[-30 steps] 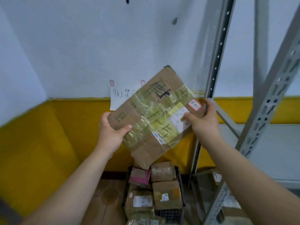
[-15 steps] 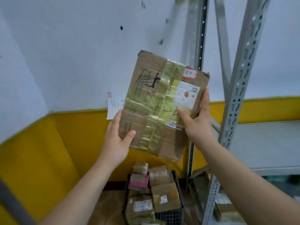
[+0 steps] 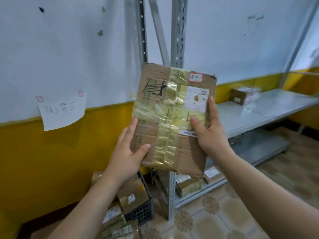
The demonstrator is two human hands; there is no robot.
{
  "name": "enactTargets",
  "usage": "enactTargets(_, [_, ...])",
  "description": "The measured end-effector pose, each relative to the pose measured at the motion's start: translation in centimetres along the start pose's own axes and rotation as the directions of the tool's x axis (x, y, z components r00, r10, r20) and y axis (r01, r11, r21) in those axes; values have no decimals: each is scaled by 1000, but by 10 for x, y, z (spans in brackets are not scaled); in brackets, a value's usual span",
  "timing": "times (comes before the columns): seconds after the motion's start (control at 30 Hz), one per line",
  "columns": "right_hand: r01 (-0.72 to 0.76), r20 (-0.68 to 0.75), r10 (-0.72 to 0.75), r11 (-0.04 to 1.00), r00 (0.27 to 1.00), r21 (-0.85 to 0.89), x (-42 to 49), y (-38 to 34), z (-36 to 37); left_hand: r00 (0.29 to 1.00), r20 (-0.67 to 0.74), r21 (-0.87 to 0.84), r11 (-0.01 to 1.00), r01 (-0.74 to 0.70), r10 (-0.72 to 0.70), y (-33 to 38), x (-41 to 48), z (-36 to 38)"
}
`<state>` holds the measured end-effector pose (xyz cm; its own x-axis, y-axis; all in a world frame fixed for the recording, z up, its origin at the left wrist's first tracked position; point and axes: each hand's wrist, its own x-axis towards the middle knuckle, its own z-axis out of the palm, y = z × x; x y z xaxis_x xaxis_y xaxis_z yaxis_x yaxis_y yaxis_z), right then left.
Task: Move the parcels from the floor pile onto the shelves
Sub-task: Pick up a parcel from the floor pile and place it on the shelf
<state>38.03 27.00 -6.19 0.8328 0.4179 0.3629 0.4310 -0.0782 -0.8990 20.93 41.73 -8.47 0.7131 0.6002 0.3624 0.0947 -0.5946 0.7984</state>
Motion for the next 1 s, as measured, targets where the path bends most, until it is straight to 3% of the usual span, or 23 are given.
enactTargets(0.3, [-107,-215,83,989,973,-101,20,46,-172,970,230,-152,987,-43,78,88,43,149])
enactTargets(0.63, [-228,-373,141,953,917,-200,74,132,-390,911,378,-254,965,-69,164,202,83,367])
enactTargets(1.0, [-389,-442,286,907,850,-161,170,233,-490,841,506,-244,967,-75,192,223,177,530])
